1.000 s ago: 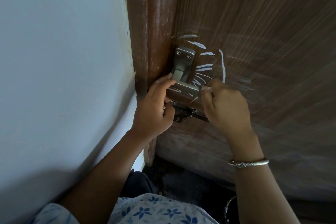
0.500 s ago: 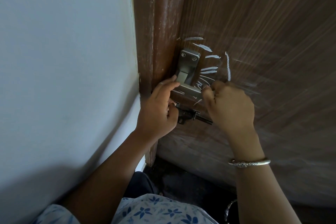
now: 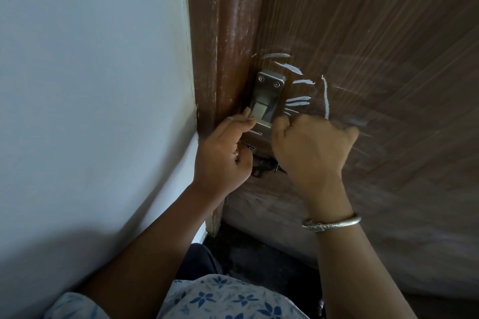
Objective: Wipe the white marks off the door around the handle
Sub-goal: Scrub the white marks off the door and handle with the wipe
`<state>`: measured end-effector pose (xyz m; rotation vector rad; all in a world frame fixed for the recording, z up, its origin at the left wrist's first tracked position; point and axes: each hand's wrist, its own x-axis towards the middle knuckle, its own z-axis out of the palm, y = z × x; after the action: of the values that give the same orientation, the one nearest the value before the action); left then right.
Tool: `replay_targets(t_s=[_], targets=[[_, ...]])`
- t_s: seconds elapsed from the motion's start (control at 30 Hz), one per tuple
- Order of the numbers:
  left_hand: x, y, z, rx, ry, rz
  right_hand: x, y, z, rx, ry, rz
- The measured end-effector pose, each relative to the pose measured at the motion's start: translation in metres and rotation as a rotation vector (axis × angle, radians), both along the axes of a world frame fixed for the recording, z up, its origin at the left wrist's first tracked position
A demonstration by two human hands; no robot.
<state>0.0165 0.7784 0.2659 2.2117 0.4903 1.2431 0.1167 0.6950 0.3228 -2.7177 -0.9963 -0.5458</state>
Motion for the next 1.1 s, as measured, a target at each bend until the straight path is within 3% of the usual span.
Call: replay_targets(t_s=[0.33,0.47,0.73,1.1], targets=[[0.000,0.003,-0.004,0.010,0.012,0.035,-0.010,0.027,0.000,0.093,0.179,0.214],[-0.001,0.006,-0.004,0.006,0.001,0.006,-0.009,0.020,0.003,0.123,0.212,0.209],[-0.001,0.004,-0.003,-0.032,-0.037,-0.028,0.006,-0.020,0.002,0.031,0.055,0.073],[0.005,0.006,-0.004,-0.031,-0.078,0.056,-0.018,0.022,0.003,0.035,0.144,0.098]])
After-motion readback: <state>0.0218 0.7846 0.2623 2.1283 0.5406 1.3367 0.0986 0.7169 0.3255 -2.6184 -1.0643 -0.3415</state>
